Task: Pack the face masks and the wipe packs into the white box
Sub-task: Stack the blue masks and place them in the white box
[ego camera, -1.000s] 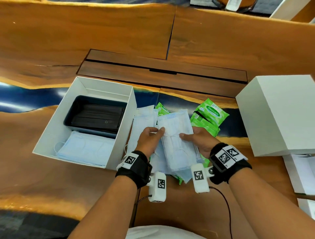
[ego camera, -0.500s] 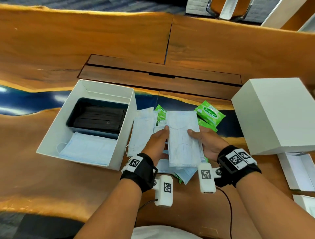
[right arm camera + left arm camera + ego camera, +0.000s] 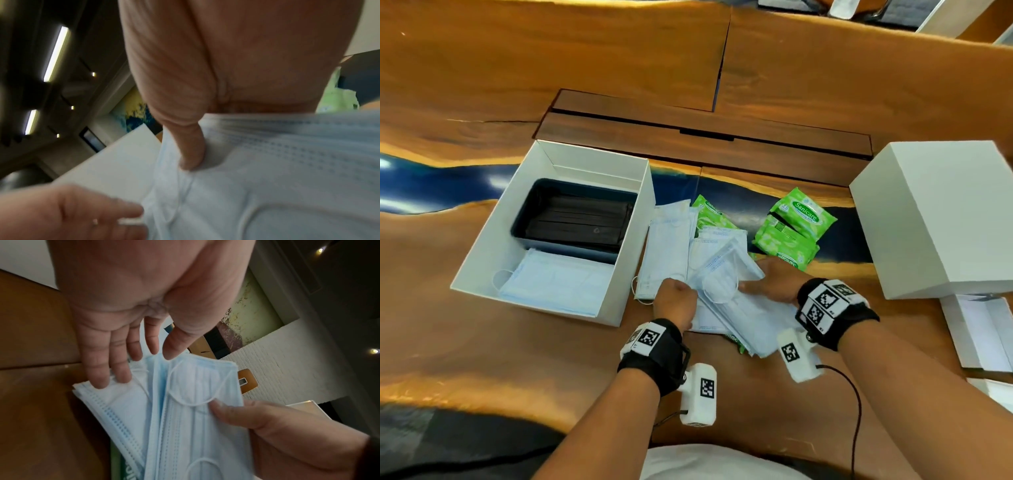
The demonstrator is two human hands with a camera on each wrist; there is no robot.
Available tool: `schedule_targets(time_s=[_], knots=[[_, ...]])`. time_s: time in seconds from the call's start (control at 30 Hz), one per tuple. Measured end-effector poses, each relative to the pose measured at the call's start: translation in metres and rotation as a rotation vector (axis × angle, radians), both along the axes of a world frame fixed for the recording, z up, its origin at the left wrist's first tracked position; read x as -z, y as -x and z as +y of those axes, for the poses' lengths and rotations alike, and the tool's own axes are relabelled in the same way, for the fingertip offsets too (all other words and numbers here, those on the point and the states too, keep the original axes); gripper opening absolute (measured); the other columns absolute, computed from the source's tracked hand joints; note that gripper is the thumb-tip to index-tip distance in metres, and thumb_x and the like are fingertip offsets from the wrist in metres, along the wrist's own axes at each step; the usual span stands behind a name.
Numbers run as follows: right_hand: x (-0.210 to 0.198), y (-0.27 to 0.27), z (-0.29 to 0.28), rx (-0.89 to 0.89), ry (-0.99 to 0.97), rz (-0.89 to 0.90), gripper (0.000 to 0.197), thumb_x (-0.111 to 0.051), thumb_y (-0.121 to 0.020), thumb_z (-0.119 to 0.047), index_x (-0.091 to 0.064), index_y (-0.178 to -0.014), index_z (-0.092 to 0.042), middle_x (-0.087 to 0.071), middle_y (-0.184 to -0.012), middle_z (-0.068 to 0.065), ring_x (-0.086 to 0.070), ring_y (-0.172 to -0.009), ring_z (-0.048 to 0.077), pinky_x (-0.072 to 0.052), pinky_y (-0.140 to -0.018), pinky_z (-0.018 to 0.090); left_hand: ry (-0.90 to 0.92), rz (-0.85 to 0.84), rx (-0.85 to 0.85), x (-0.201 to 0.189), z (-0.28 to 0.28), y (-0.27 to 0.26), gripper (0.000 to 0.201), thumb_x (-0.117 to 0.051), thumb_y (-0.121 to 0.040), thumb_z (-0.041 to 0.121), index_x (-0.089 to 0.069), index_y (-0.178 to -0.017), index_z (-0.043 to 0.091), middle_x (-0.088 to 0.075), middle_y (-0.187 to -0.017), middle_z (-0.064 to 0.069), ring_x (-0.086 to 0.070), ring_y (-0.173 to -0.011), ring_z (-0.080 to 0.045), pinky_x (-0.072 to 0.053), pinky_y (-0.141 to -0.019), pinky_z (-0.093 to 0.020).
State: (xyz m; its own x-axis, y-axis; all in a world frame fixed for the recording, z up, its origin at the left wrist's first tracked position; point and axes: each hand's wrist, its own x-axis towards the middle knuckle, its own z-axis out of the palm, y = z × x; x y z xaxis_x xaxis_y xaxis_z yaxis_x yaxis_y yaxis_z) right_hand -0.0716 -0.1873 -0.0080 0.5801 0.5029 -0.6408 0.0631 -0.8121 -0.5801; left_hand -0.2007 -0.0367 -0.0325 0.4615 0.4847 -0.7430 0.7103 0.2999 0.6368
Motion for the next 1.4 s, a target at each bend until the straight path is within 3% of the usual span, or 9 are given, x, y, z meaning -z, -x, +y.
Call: schedule_targets(time_s=[0.23,0.43,0.57,0.67,0.83,1.03,1.13,1.23,1.4], knots=[[0.018,0.013,0.015,-0.035,0.068,-0.184,0.028,-0.071,-0.086,-0.028,-0.069,-0.098,-0.002,-0.069,-0.096,0.012,-0.055,-0.075,0.016,-0.036,-0.054,0.022,0.058,-0.058,-0.060,-0.002,-0.006,0.001,0.018,-0.052,-0.091,0.008,-0.058,-0.106,0.016,-0.064,-0.108,-0.014,-0.067,-0.099,-0.030,-0.056,-0.069,-0.038],[0.009,0.000,0.002,0.209,-0.228,0.044,0.033,-0.072,-0.086,-0.018,-0.063,-0.116,-0.009,-0.068,-0.112,0.005,-0.065,-0.102,0.026,-0.052,-0.093,0.039,-0.016,-0.135,-0.089,-0.013,-0.005,-0.005,0.017,-0.055,-0.095,0.019,-0.056,-0.111,0.014,-0.066,-0.109,-0.013,-0.066,-0.094,-0.028,-0.054,-0.069,-0.036],[-0.006,-0.001,-0.002,0.571,-0.569,0.379,0.035,-0.061,-0.090,-0.003,-0.058,-0.125,0.001,-0.065,-0.124,0.020,-0.064,-0.111,0.034,-0.051,-0.095,0.047,0.035,-0.207,-0.040,-0.022,-0.005,-0.013,0.053,-0.038,-0.097,0.059,-0.056,-0.125,0.017,-0.065,-0.119,-0.006,-0.062,-0.109,-0.026,-0.052,-0.095,-0.045],[-0.007,0.017,0.012,0.623,-0.670,0.465,0.032,-0.056,-0.094,-0.005,-0.059,-0.125,-0.001,-0.066,-0.120,0.019,-0.066,-0.105,0.032,-0.054,-0.091,0.044,0.133,-0.277,0.053,-0.022,-0.013,-0.019,0.085,-0.043,-0.071,0.088,-0.055,-0.133,0.031,-0.062,-0.131,0.003,-0.060,-0.118,-0.021,-0.045,-0.104,-0.047],[-0.002,0.029,0.018,0.652,-0.648,0.599,0.034,-0.055,-0.097,-0.013,-0.057,-0.128,0.001,-0.066,-0.122,0.019,-0.065,-0.110,0.033,-0.057,-0.087,0.039,0.121,-0.332,-0.003,-0.019,-0.006,-0.021,0.033,-0.066,-0.092,0.033,-0.059,-0.120,0.019,-0.069,-0.116,-0.004,-0.067,-0.102,-0.022,-0.054,-0.093,-0.043],[0.008,0.046,0.031,0.733,-0.607,0.533,0.029,-0.052,-0.096,0.000,-0.057,-0.125,0.001,-0.067,-0.118,0.020,-0.066,-0.104,0.034,-0.054,-0.090,0.045,0.075,-0.288,0.040,-0.005,-0.004,-0.020,0.041,-0.072,-0.083,0.040,-0.066,-0.114,0.014,-0.072,-0.111,-0.007,-0.069,-0.101,-0.025,-0.054,-0.094,-0.044],[0.013,0.043,0.029,0.784,-0.533,0.394,0.022,-0.052,-0.093,0.005,-0.060,-0.112,-0.002,-0.067,-0.114,0.017,-0.066,-0.101,0.034,-0.052,-0.092,0.050,-0.162,-0.217,0.147,0.003,0.010,-0.024,0.025,-0.067,-0.091,0.026,-0.062,-0.109,0.009,-0.067,-0.107,-0.005,-0.064,-0.097,-0.021,-0.051,-0.085,-0.032],[0.017,0.043,0.034,0.820,-0.478,0.289,0.020,-0.053,-0.093,0.005,-0.060,-0.105,-0.008,-0.068,-0.108,0.015,-0.066,-0.095,0.031,-0.054,-0.089,0.047,-0.251,-0.186,0.236,0.008,0.015,-0.032,0.020,-0.065,-0.091,0.019,-0.063,-0.107,0.007,-0.068,-0.110,-0.010,-0.063,-0.100,-0.025,-0.052,-0.092,-0.037],[0.038,0.032,0.048,0.667,-0.198,-0.015,0.020,-0.067,-0.084,-0.015,-0.064,-0.102,-0.007,-0.069,-0.110,0.012,-0.066,-0.099,0.027,-0.054,-0.088,0.040,-0.455,-0.027,0.430,0.017,0.019,-0.044,0.048,-0.066,-0.090,0.025,-0.052,-0.132,0.008,-0.056,-0.131,-0.011,-0.054,-0.120,-0.027,-0.045,-0.100,-0.034]])
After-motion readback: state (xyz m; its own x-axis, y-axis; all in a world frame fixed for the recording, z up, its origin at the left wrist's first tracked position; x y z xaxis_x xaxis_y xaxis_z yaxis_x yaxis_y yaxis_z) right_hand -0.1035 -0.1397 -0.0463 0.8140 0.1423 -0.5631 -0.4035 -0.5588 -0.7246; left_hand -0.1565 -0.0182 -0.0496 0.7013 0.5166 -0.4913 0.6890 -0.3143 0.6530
